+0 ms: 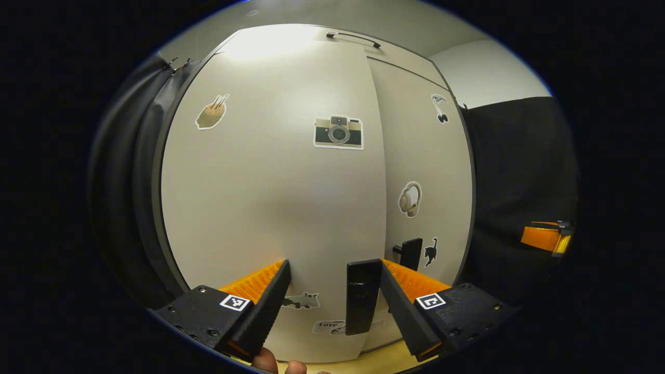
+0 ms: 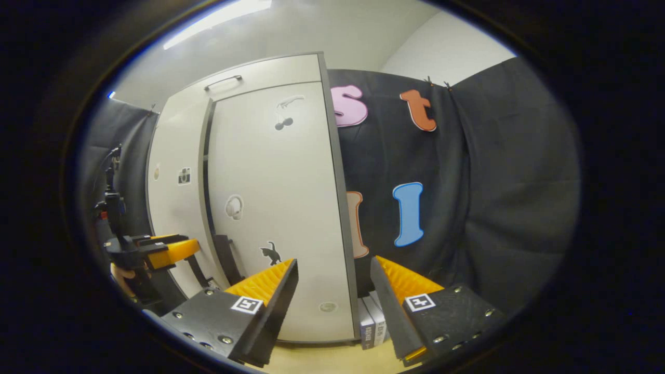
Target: Grab one shoe with the right hand and put it into the shoe cabinet, grab the other shoe with the left hand and put it into the shoe cabinet; then close the right door with the right hand and the left door with the left hand.
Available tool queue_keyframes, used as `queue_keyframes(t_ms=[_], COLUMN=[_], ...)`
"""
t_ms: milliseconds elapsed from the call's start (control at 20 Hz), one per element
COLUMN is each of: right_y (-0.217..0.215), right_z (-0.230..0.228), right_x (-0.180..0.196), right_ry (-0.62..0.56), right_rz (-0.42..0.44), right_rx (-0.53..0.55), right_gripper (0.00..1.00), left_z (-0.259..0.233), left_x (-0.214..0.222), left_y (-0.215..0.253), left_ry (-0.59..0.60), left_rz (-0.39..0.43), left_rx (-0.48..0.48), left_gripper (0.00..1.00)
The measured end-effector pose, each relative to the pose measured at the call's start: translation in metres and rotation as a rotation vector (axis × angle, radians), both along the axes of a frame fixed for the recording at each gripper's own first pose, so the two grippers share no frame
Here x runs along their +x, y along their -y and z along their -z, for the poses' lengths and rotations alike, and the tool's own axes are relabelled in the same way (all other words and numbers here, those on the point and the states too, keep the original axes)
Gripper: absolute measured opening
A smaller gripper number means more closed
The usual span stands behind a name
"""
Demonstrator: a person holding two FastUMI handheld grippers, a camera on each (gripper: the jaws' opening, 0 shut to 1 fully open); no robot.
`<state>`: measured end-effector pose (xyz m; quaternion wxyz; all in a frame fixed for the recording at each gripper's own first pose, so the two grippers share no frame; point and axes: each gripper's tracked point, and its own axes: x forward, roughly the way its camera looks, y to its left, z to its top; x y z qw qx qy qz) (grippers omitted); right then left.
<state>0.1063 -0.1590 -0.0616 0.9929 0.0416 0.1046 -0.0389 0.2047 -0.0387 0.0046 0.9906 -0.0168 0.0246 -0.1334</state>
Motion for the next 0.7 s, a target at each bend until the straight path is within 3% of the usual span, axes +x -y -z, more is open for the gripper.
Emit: queue_keyframes(t_ms=[700], right_y=[-0.039], right_z=[0.007], right_x=[0.017], right_ry=[-0.011], right_rz=[-0.11], right_rx=[0.018], right_gripper=[0.84], left_z=[0.001], left_x=[0.013], left_y=[0.0], left_ry=[-0.009], left_rz=[-0.007], left_rx=[-0.011], left_gripper=[1.0])
